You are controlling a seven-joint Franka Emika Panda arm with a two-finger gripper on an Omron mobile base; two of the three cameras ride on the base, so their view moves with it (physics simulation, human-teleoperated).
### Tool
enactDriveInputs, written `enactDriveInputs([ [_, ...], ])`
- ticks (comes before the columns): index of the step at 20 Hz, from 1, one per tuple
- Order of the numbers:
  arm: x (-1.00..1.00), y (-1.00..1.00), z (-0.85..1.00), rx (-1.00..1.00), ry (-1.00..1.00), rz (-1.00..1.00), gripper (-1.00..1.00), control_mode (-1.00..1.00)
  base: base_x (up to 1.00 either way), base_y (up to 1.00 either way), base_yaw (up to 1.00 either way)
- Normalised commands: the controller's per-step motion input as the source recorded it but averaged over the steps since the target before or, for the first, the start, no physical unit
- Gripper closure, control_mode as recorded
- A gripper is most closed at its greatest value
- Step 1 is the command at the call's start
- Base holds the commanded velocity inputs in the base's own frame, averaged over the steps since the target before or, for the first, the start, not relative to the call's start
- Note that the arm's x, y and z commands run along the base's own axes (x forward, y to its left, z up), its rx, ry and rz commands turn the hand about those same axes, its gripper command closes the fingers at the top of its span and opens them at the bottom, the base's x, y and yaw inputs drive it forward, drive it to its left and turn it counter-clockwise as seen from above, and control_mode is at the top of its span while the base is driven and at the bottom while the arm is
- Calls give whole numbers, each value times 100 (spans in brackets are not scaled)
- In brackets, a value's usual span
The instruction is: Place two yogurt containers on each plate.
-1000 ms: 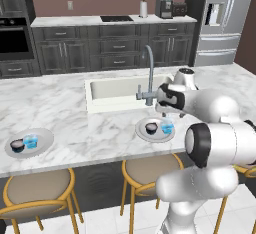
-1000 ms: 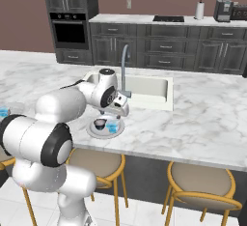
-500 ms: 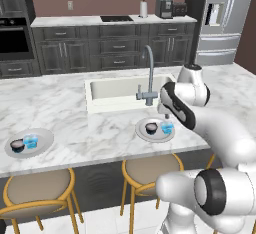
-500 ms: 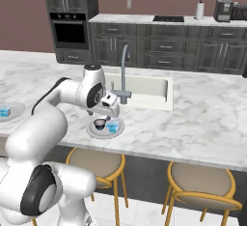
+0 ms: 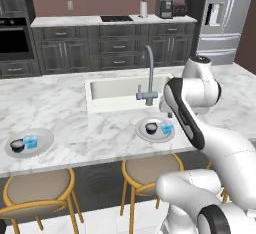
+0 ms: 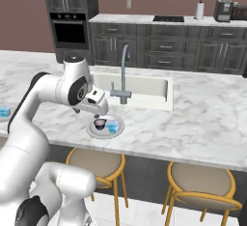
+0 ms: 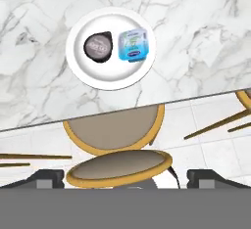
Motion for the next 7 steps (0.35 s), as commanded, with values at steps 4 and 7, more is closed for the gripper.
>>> enactDriveInputs([
  [4, -59, 6, 32, -1, 0, 0, -100, -100, 0, 0, 0],
  [7, -66, 0, 39, -2, -2, 0, -100, -100, 0, 0, 0],
])
